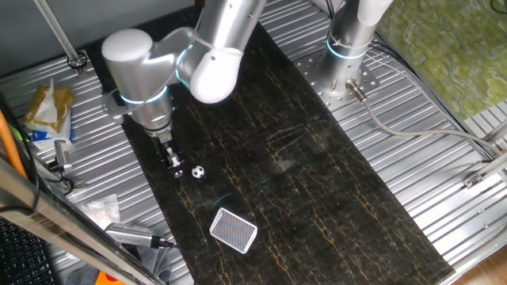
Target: Push the soccer ball into the goal
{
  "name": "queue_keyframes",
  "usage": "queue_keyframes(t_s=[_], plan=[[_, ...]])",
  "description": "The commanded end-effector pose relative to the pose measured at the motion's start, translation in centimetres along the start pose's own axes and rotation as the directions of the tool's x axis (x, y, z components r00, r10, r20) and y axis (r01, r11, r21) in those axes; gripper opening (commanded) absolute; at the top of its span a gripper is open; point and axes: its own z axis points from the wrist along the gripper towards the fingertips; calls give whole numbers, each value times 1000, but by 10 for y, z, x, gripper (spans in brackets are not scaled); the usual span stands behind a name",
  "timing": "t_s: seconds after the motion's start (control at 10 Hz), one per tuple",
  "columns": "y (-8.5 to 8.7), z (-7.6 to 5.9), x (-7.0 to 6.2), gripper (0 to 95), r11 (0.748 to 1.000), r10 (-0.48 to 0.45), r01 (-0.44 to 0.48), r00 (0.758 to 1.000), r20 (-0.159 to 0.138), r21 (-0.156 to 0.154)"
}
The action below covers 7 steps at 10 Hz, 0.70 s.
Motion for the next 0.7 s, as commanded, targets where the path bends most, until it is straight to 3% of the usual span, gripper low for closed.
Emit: queue_keyframes(t_s=[0.1, 0.5, 0.7], plan=[[4, 5, 4, 190, 1000, 8, -8, 1000, 3, -1], [18, 10, 32, 190, 999, 41, -41, 999, -3, 2], [16, 7, 35, 190, 999, 43, -43, 999, -9, 5]])
